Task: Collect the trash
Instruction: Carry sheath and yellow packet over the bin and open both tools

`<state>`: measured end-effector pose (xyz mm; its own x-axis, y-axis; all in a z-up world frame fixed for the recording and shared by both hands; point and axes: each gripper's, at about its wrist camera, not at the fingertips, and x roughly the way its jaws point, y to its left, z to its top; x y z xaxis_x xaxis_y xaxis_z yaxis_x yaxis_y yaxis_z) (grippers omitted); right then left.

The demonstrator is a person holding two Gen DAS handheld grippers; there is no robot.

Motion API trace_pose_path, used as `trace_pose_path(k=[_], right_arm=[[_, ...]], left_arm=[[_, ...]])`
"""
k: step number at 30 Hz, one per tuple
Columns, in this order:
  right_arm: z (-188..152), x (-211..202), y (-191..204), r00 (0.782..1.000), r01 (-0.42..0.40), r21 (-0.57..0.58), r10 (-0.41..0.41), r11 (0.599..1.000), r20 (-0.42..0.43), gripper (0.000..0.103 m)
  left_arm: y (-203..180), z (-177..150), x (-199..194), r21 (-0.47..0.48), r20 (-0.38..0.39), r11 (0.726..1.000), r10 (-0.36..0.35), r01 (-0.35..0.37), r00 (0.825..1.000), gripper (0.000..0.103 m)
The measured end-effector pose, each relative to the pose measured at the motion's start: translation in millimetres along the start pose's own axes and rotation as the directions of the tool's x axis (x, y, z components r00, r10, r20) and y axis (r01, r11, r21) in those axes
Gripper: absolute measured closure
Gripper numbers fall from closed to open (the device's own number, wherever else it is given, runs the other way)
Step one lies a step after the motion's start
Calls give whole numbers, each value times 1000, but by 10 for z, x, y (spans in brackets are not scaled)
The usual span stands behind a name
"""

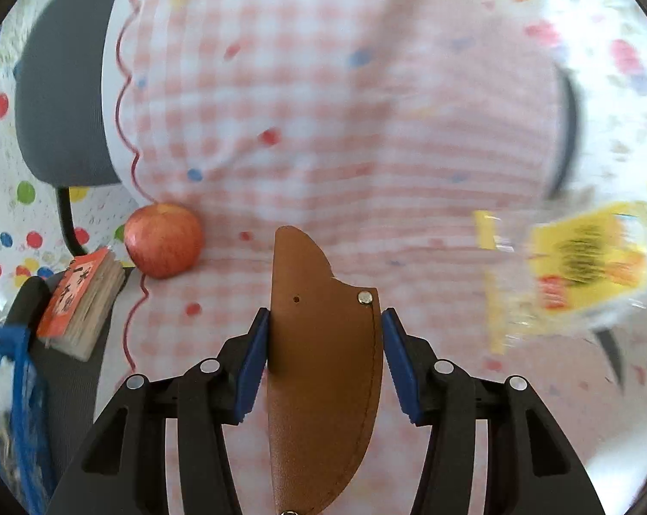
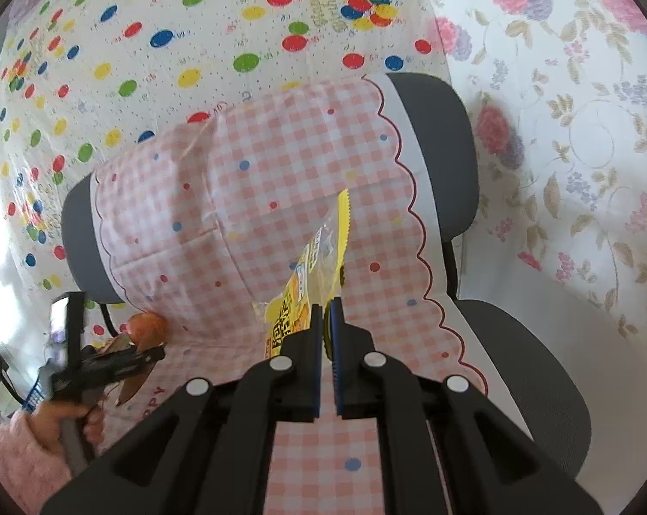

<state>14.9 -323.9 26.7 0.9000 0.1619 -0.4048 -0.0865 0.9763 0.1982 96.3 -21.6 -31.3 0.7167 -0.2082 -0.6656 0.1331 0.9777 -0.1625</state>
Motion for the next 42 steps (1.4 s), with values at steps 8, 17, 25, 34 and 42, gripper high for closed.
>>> trace_pose_path(k=[8,17,25,34,42], right_arm=[[-256,-648,-93,999,41,34,-41,999,-8,99],[-637,-1539,-276,989,146,47,-146,988,9,99],[-918,-2303,-372,965,256,55,-258,965,40,100],[-1496,-2646,-569,924,381,52,-378,923,-63,100],[-1851,-2445,-762,928,353,104,-334,930,-164,100]], left_arm=[[-705,-461,-795,108,41,989,-108,103,993,51],[-1175,-950,-1259,172,61,959,-239,226,969,51],[-1589,-1293,-1476,257,39,912,-339,319,940,51],[-1970,-1724,-1477,299,-37,865,-412,404,910,51],[-2031,-1803,-1506,305,-50,866,-400,395,915,51]])
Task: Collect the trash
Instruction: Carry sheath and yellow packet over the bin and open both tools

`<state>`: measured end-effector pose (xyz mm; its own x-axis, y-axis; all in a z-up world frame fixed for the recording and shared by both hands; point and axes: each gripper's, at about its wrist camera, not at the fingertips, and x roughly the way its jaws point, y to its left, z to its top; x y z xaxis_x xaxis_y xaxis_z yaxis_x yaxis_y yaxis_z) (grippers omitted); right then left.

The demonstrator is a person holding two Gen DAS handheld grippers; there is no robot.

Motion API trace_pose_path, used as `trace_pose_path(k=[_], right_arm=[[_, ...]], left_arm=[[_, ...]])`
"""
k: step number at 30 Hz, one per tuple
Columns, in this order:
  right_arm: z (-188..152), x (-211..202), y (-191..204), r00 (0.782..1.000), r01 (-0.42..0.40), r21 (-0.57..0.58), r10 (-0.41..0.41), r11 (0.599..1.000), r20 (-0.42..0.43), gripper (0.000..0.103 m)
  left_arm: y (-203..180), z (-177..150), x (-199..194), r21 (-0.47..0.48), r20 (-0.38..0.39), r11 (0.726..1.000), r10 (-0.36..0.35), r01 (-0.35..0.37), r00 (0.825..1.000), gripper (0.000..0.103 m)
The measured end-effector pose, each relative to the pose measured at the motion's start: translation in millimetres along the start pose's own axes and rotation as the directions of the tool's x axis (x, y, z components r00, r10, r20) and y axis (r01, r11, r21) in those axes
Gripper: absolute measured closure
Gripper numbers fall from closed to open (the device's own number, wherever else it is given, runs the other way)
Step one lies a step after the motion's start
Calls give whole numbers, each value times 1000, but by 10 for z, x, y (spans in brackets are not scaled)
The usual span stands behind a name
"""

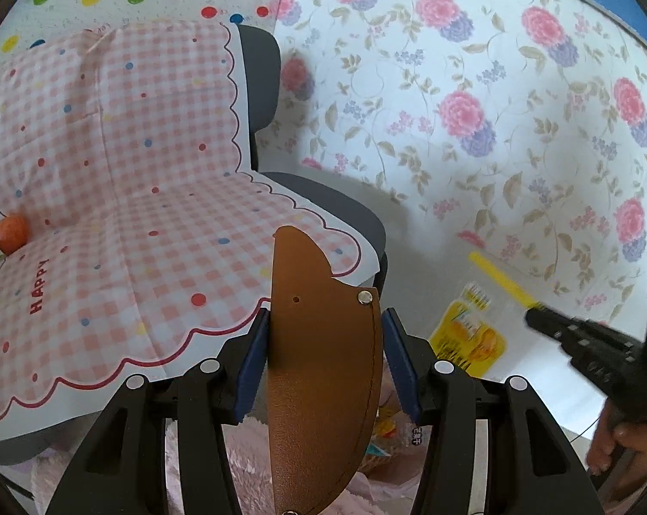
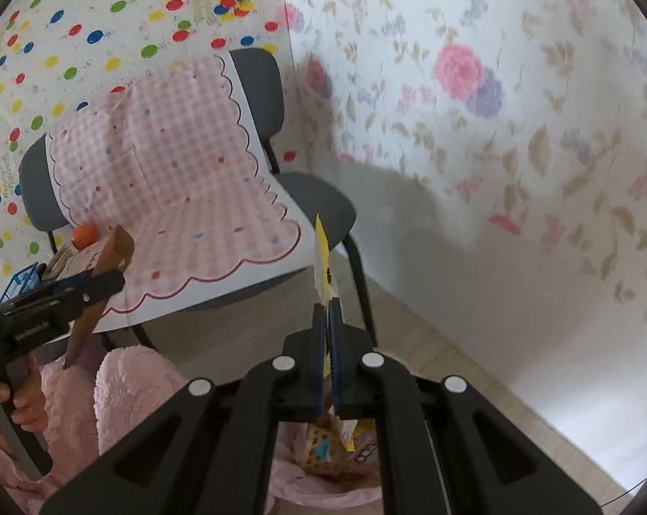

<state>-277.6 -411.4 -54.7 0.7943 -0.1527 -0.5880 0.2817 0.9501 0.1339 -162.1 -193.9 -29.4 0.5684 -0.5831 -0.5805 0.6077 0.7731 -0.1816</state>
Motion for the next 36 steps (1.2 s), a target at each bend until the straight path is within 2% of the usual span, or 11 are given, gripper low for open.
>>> trace_pose_path(k=[3,7,12,19,26,28,30,33,36], right_arm=[[-48,113,-11,1000,-1,4,1,1000,-20,97],[-71,178,-43,999,-13,18,14,1000,-34,84],[-71,141,-146,1000,-4,33,5,999,-24,84],[-56,31,-302,1000,-8,67,8,998,1,84],[-4,-56,-422,1000,0,81,-2,997,24,83],[16,-84,-445,999,4,84,-6,996,33,83],[29,-116,-463,999,5,87,-9,996,43,79],[48,-171,-475,998,8,84,-13,996,58,71],[61,-224,-475,998,12,81,-18,997,68,67]], left_arm=[[-25,3,-2,4,-1,1000,13,-13,1000,51],[-31,-2,22,5,-12,1000,16,-16,1000,51],[-131,-88,155,26,-48,1000,-4,5,999,51],[-449,-278,502,76,-116,992,-95,105,989,50],[-701,-212,683,92,-126,975,-188,200,974,49],[-770,-181,727,103,-130,971,-204,217,970,47],[-801,-165,744,102,-129,969,-211,225,969,29],[-827,-146,704,117,-115,971,-195,208,974,24],[-807,-126,615,131,-102,977,-157,169,982,16]])
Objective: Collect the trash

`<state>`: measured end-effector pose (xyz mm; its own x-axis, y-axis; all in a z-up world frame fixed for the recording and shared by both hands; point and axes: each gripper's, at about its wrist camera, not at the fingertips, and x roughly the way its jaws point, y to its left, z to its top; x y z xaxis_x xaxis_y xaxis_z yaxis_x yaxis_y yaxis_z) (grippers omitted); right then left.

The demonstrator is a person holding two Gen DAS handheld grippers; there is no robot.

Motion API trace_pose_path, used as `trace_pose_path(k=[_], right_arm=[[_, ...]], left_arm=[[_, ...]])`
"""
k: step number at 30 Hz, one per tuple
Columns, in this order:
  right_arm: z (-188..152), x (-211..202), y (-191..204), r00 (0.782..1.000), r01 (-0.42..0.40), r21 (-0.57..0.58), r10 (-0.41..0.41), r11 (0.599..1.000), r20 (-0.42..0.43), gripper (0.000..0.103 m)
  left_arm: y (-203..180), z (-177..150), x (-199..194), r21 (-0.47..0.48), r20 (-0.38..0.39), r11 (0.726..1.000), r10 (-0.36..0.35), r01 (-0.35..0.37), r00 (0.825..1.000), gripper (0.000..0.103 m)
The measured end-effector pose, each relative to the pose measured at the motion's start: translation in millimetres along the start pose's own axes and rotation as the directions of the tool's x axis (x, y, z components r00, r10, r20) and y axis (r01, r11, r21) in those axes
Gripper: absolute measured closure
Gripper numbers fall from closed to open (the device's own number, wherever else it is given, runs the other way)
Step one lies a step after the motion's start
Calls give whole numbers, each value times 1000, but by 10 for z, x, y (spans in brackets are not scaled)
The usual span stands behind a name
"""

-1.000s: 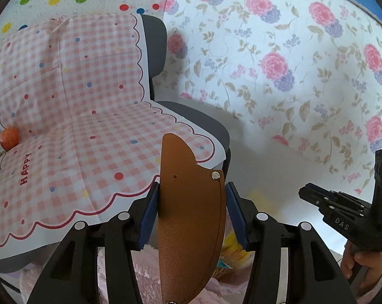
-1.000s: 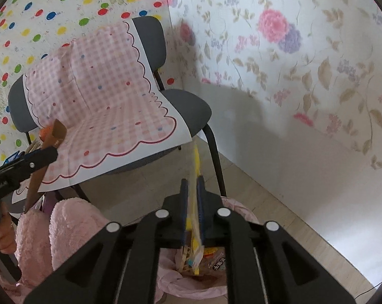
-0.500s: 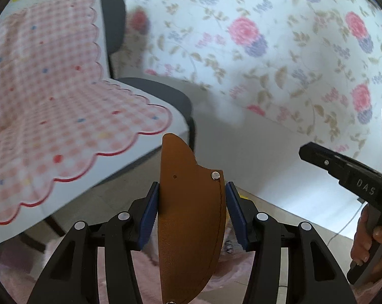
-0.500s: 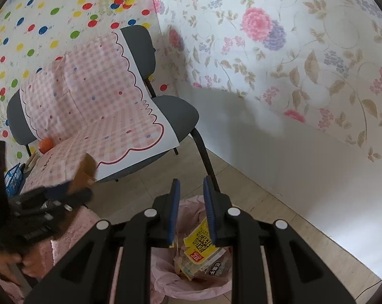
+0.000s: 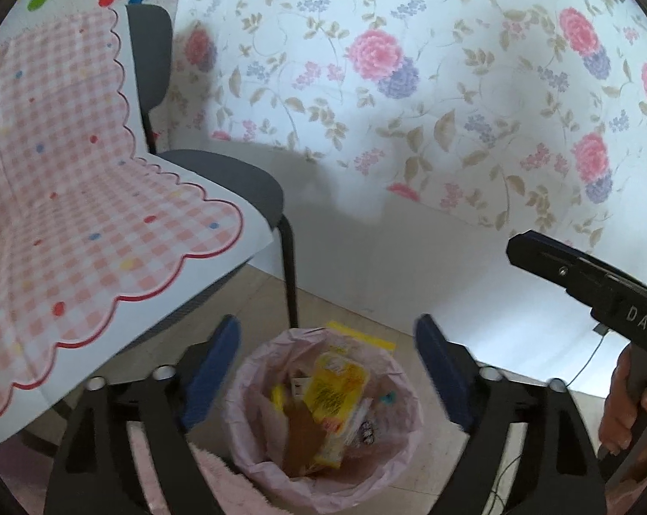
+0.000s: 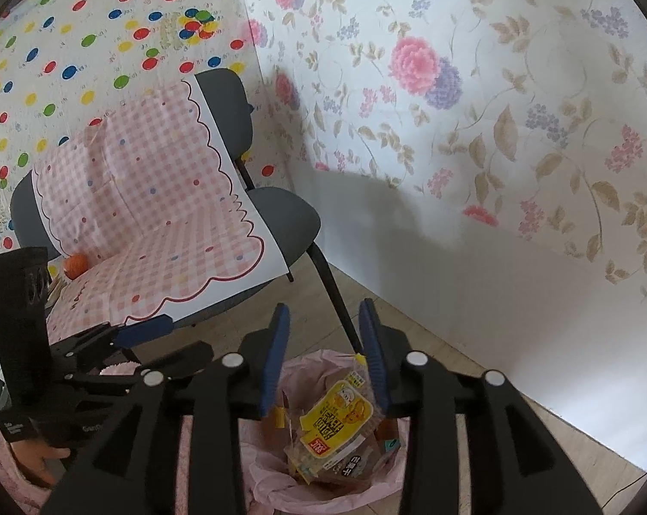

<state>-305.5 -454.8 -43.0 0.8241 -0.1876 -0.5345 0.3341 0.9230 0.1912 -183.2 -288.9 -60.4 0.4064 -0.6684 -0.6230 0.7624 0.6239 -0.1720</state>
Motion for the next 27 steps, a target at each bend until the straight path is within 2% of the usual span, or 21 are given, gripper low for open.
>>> trace_pose_path(k=[2,5,8,12,15,17,20,22,24,27], right_arm=[[13,-30,18,1000,0,-1,0,1000,4,66],[15,-59,100,1000,-12,-17,12,1000,-3,59],[12,-73,257,999,-32,-51,31,998,-16,45],[64,-75,529,996,-84,-88,82,993,-30,18],[129,-102,783,993,-114,-131,112,985,-22,5],[177,-118,950,990,-141,-160,140,977,-20,5],[236,-86,1200,981,-193,-195,185,961,-60,5],[265,-59,1366,975,-217,-226,201,950,-94,5],[290,-80,1554,975,-221,-274,205,936,-84,5],[317,-110,1710,971,-240,-305,225,922,-84,5]], left_arm=[[26,6,-80,-2,4,1000,25,-25,1000,16],[91,1,-261,-2,7,996,91,-91,996,14],[217,-14,-466,-25,6,986,166,-166,986,14],[461,-26,-791,-82,-4,958,274,-274,962,13],[646,-60,-1060,-120,-11,922,369,-368,929,11],[781,-76,-1222,-155,-23,900,408,-407,913,9],[979,-135,-1457,-203,-57,862,463,-464,885,7],[1089,-182,-1612,-230,-77,827,510,-513,857,7],[1191,-247,-1798,-259,-95,783,562,-565,822,7],[1293,-343,-2012,-293,-128,728,613,-620,780,7]])
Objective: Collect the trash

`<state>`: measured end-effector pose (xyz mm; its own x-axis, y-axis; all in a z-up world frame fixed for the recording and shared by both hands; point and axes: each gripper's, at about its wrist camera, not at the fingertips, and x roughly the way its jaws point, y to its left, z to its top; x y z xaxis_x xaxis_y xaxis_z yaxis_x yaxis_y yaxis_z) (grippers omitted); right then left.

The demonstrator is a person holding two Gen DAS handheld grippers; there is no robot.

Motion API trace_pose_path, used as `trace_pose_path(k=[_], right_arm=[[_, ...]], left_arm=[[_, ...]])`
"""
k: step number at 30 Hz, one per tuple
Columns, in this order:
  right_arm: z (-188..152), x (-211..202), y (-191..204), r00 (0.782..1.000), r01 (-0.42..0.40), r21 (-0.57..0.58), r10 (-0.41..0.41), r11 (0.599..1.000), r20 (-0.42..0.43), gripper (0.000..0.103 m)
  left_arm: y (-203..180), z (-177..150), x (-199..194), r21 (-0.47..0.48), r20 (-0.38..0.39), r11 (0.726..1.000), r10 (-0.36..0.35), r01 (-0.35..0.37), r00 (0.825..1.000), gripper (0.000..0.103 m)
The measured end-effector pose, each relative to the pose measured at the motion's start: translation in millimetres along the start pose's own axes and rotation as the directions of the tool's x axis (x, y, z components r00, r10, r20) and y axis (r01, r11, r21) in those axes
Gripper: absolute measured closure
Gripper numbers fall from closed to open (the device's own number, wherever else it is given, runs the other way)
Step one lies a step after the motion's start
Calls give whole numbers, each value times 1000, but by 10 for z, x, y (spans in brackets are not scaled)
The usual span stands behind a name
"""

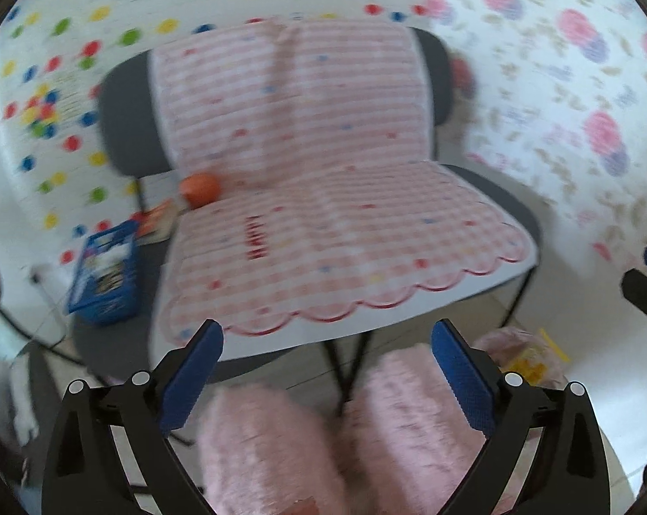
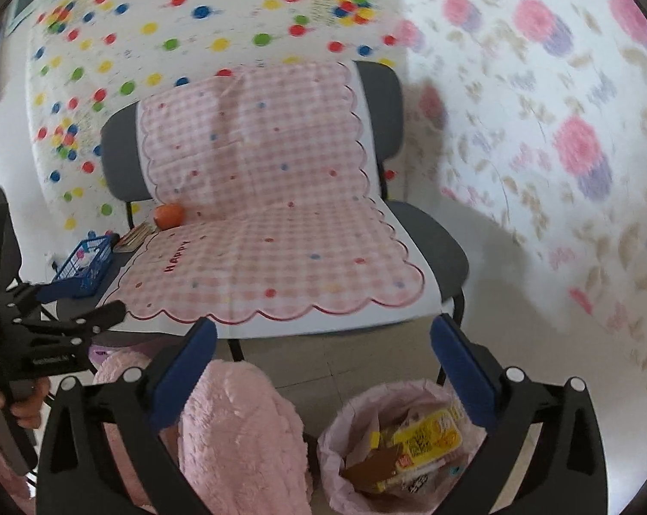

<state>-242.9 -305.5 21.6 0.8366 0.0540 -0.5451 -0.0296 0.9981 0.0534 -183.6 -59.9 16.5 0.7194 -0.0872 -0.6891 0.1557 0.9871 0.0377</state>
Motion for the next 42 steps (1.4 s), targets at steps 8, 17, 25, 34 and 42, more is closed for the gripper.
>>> trace_pose_path(k=[8,17,25,34,42], right_arm=[[87,57,317,998,-59,-73,59,996,-14,5],[85,100,390,997,-69,-80,67,994,-23,5],[50,125,346,998,-62,-65,60,996,-29,5],[49,132,305,998,-63,-58,61,996,-29,5],[59,152,279,998,-61,-54,59,997,-32,5]], left_arm=[[330,-90,-191,-61,-11,994,89,-90,996,7],[388,-87,-218,-65,-7,993,94,-94,996,7],[385,-89,-222,-68,-11,993,98,-98,995,7],[411,-85,-207,-70,-11,993,98,-98,995,7],[413,-88,-205,-72,-13,993,98,-99,995,7]])
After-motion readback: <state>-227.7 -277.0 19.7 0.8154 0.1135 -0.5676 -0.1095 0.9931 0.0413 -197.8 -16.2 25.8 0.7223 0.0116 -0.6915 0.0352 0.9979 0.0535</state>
